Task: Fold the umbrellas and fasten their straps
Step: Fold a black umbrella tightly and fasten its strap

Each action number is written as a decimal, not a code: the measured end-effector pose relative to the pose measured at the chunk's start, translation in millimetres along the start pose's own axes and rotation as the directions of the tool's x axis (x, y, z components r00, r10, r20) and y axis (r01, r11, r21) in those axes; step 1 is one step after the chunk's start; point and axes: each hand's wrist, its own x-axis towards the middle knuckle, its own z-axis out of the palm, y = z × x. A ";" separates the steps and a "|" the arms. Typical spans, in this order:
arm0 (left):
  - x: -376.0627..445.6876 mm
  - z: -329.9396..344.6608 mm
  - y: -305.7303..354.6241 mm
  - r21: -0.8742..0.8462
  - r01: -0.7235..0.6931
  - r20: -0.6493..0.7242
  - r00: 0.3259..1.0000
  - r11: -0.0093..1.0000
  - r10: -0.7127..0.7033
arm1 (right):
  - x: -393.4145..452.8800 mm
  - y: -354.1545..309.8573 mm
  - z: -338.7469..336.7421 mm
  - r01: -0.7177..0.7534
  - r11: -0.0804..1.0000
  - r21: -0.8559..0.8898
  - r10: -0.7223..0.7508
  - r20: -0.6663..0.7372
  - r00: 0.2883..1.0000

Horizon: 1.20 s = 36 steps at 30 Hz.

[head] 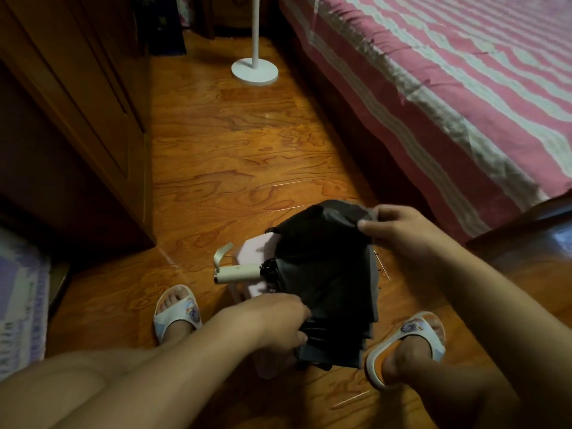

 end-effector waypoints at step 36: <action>14.2 -54.8 -6.2 -0.785 0.001 -0.430 0.720 0.620 -0.545 | -9.1 6.8 -7.7 0.152 0.969 0.196 -0.105 -0.232 0.967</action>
